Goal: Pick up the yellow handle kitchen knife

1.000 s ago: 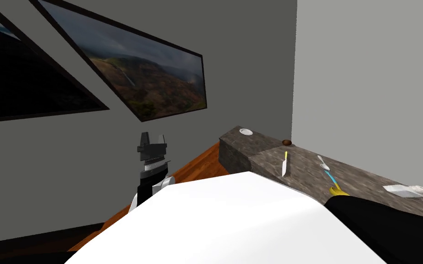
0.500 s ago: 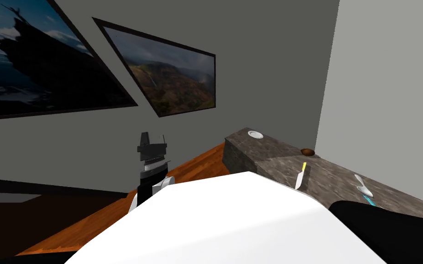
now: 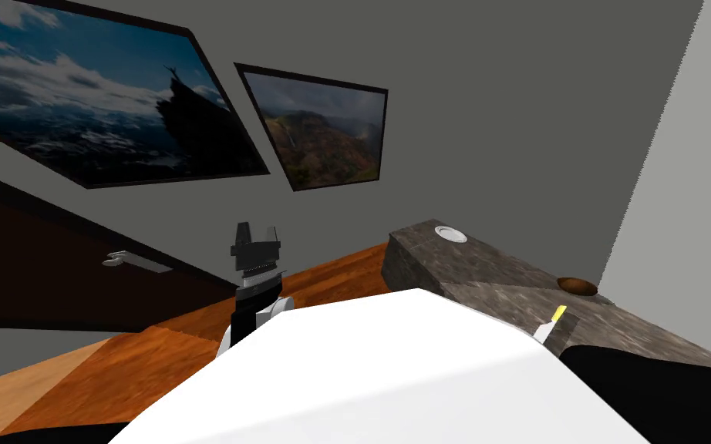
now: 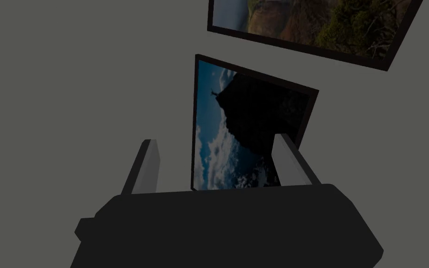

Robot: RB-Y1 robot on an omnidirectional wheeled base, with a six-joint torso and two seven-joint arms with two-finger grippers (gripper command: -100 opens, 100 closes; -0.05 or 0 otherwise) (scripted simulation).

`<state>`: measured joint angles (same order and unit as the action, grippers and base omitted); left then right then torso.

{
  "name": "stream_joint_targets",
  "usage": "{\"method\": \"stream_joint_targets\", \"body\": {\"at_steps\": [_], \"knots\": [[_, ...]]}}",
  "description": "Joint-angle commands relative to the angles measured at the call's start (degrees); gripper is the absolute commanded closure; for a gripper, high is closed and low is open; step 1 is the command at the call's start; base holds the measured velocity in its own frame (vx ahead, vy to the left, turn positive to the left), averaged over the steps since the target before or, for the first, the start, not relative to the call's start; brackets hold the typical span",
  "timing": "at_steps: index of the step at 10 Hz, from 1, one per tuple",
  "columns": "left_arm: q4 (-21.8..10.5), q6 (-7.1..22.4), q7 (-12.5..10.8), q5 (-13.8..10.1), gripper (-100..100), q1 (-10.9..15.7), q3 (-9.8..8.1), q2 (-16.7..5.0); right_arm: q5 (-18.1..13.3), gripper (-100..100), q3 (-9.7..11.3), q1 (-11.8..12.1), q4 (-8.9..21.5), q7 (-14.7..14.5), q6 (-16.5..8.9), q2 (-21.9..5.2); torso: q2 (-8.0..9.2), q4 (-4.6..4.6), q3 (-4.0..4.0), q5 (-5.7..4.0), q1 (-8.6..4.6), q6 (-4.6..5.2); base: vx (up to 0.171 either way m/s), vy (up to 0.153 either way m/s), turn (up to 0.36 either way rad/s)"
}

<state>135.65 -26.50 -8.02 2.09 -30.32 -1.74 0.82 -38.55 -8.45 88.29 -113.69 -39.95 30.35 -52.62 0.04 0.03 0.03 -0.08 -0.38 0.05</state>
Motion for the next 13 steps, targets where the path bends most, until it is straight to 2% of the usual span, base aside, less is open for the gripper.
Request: {"method": "stream_joint_targets", "body": {"at_steps": [1, 2, 4, 5, 9, 13], "knots": [[0.0, 0.0, 0.0, 0.0, 0, 0.0, 0.0, 0.0, -2.86, -100, -1.02, 2.23, 1.37, -2.29, -0.85, -2.86, 0.0, 0.0, 0.0, 0.0, 0.0, 0.0, -0.057, -0.057, 0.469], [0.0, 0.0, 0.0, 0.0, 0, 0.0, 0.0, 0.0, -3.24, -100, -1.02, 2.23, 1.37, -2.29, -0.85, -3.36, 0.01, 0.0, 0.01, -0.03, -0.09, -0.01, -0.044, -0.049, 0.216], [0.0, 0.0, 0.0, 0.0, 0, 0.0, 0.0, 0.0, -7.04, -100, -2.81, 5.37, 3.28, -5.15, -1.43, -6.92, -0.02, 0.0, -0.01, -0.02, -0.04, 0.01, -0.056, -0.05, 0.375], [0.0, 0.0, 0.0, 0.0, 0, 0.0, -0.01, 0.0, -7.18, -100, -2.81, 5.37, 3.28, -5.15, -1.43, -7.08, 0.01, 0.01, 0.01, -0.03, -0.12, 0.01, -0.055, -0.061, 0.16], [0.0, 0.0, 0.0, 0.0, 0, -0.01, -0.02, -0.01, -14.3, -100, -6.44, 9.96, 7.01, -9.69, -2.53, -13.31, 0.06, 0.02, 0.04, -0.1, -0.41, 0.02, -0.082, -0.1, 0.366], [0.0, 0.0, 0.0, 0.0, 0, -0.01, -0.02, -0.01, -19.52, -100, -8.94, 11.39, 10.27, -12.33, -3.78, -16.8, 0.18, 0.06, 0.11, -0.12, -0.4, 0.07, -0.123, -0.111, 0.257]]}}
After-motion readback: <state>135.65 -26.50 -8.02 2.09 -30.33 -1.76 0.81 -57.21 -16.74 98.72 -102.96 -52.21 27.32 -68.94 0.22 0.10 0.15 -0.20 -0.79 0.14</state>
